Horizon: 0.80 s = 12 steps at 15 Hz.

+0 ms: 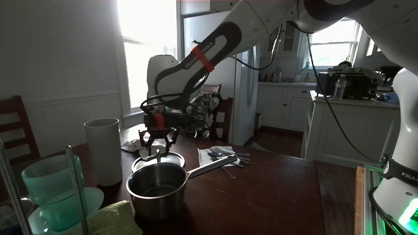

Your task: Pick up the silver lid and put it on the silver pot

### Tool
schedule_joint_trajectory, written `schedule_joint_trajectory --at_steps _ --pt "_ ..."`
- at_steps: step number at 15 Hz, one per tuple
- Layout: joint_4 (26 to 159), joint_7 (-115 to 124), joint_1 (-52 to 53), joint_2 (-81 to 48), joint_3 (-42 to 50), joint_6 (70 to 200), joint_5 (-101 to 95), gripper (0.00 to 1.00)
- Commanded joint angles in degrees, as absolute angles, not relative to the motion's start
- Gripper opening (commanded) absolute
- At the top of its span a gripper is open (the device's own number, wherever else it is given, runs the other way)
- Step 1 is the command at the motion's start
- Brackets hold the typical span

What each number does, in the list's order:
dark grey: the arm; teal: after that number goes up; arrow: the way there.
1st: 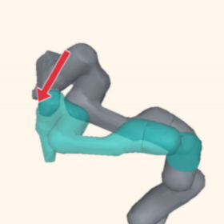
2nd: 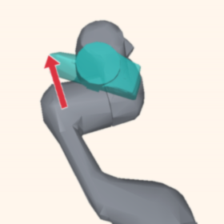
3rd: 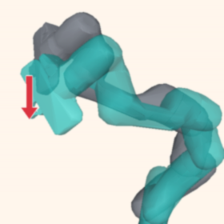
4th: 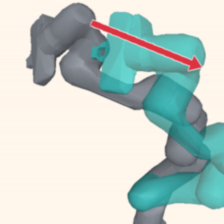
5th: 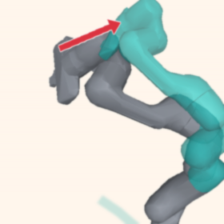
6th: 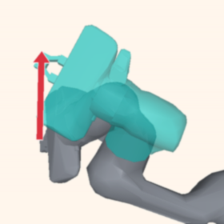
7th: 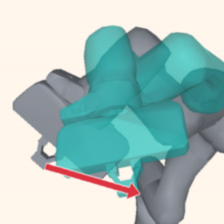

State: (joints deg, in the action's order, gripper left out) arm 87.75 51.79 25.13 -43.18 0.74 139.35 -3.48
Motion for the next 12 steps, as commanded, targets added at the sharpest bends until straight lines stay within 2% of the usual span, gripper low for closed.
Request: schedule_joint_trajectory --at_steps 1,4,6,12 --pt "85.47 54.77 26.67 -44.59 2.46 139.13 -5.34 0.32" --pt "85.9 55.79 26.85 -43.92 3.1 138.07 -5.55 0.11" --pt "86.26 56.33 26.68 -43.05 3.34 137.38 -5.55 0.01" --pt "85.5 55.69 25.85 -40.24 3.94 132.45 -5.96 0.04"
